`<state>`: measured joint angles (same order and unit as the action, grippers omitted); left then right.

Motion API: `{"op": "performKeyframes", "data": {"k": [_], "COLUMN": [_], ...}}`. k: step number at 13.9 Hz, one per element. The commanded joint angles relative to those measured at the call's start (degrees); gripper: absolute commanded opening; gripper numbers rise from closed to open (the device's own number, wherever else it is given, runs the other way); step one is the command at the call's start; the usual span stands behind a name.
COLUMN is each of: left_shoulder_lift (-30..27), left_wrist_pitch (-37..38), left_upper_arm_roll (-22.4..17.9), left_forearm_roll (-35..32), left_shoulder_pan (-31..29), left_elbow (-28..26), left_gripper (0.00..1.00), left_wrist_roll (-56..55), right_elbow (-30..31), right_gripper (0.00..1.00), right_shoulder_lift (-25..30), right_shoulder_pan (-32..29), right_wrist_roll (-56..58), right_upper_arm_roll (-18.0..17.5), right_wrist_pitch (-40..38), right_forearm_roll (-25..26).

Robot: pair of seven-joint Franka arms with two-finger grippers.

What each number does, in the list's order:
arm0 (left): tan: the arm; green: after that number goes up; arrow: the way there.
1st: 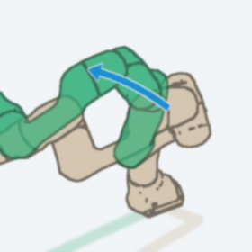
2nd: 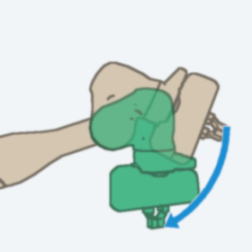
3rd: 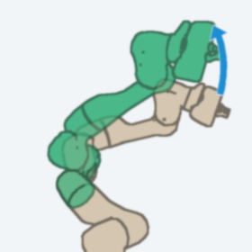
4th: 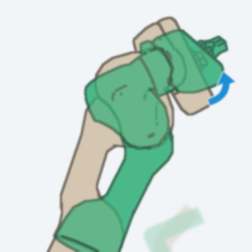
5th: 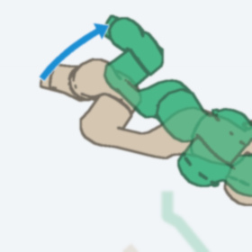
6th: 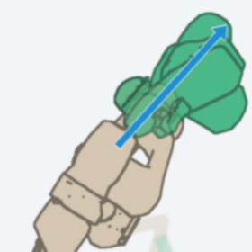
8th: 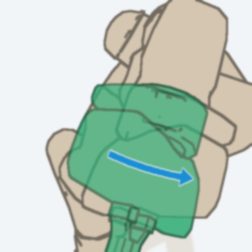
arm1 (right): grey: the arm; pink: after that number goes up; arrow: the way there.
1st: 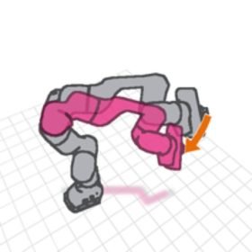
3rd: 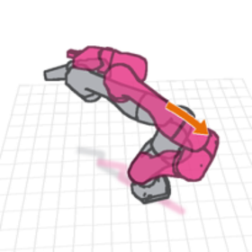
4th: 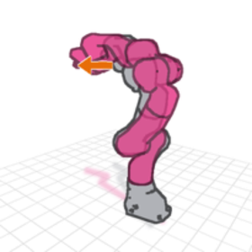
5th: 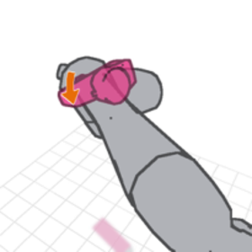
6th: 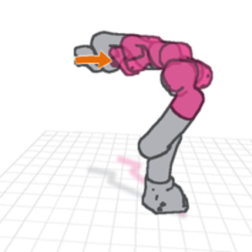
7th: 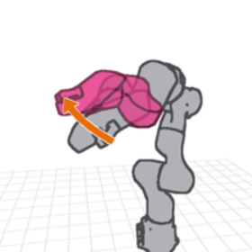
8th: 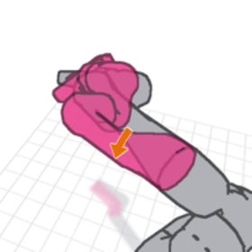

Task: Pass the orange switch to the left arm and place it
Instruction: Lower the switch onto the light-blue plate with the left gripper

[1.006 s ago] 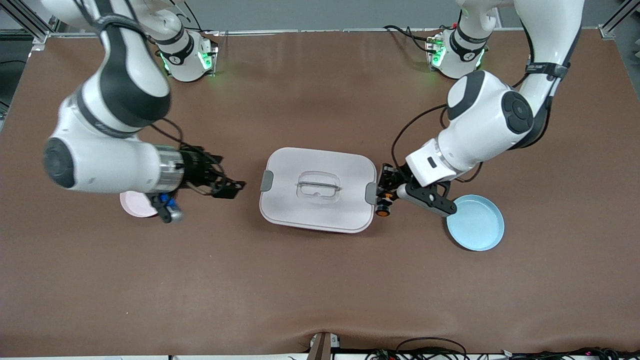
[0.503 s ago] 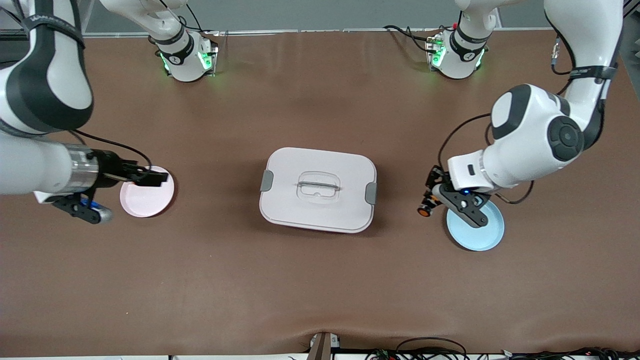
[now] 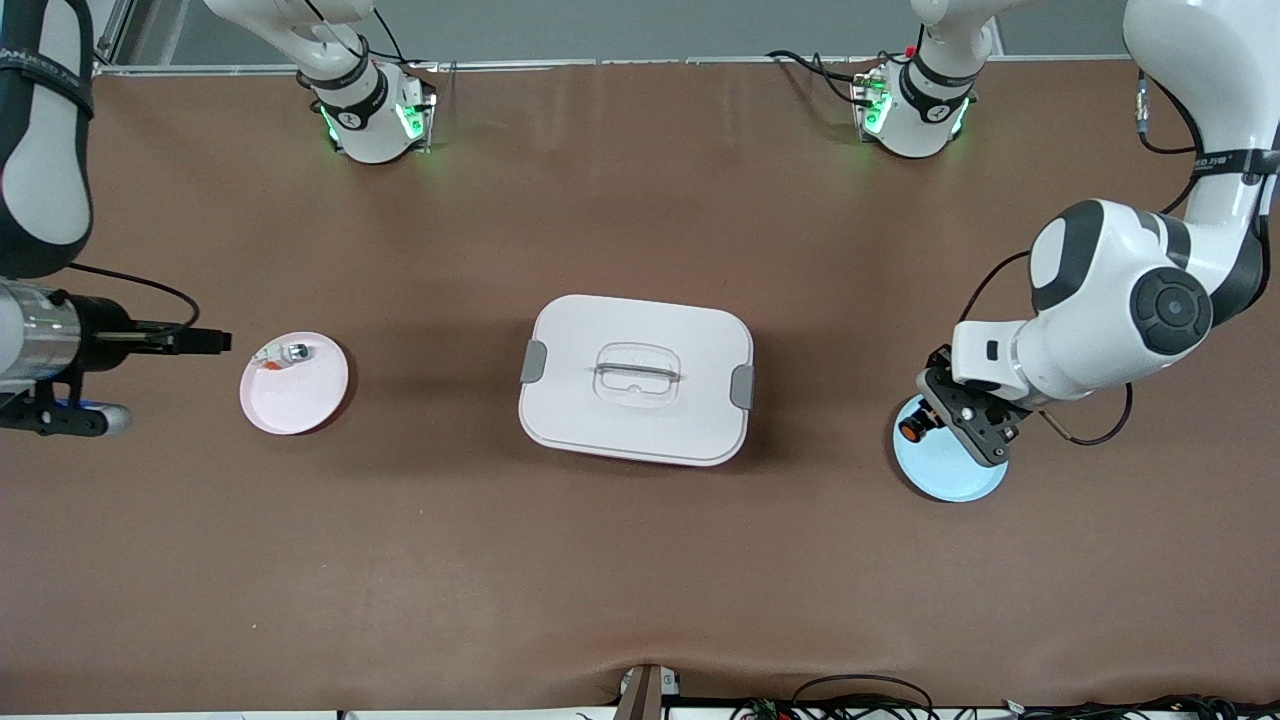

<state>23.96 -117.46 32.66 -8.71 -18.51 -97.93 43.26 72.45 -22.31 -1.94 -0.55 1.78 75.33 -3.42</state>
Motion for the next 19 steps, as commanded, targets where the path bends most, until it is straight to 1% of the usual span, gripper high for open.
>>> {"op": "performKeyframes", "data": {"k": [1,4,5,8,10,13,17,19], "left_shoulder_lift": [2.31,3.81,4.42,4.96,4.96,5.04,7.85,8.91], "left_wrist_pitch": [0.04,-0.23,-0.84,-5.75,-8.65,-15.24,-19.82,-21.06], "left_upper_arm_roll": [0.65,0.74,0.74,0.74,0.74,0.74,0.74,0.65], "left_forearm_roll": [-4.19,-10.69,-11.84,-14.22,-14.75,-14.75,-14.75,-14.75], "left_shoulder_pan": [-1.27,-1.18,-1.27,-1.53,-2.93,-5.83,-8.64,-9.09], "left_elbow": [0.29,0.02,-0.24,-3.31,-5.59,-9.46,-10.26,-10.26], "left_gripper": [0.0,0.0,0.0,0.0,0.0,0.0,0.0,0.0], "left_wrist_roll": [5.06,6.04,6.04,6.13,8.14,13.32,21.05,24.31], "right_elbow": [0.06,0.15,0.23,0.15,0.15,0.15,0.06,-0.9], "right_gripper": [1.0,1.0,1.0,1.0,1.0,1.0,1.0,1.0], "right_shoulder_lift": [1.48,2.97,3.06,3.15,3.06,3.06,3.06,2.89], "right_shoulder_pan": [-2.44,-3.77,-3.77,-3.77,-4.12,-3.86,-3.77,-3.51], "right_wrist_roll": [5.63,6.26,7.31,7.67,7.67,7.58,7.06,6.88], "right_upper_arm_roll": [-0.99,-0.99,-0.99,-0.99,-1.08,-1.17,-1.08,-1.25], "right_wrist_pitch": [-0.71,-0.8,-1.58,-2.03,-1.94,-1.5,-0.89,-0.45], "right_forearm_roll": [2.01,1.92,1.92,2.71,3.85,5.61,5.7,7.36]}}
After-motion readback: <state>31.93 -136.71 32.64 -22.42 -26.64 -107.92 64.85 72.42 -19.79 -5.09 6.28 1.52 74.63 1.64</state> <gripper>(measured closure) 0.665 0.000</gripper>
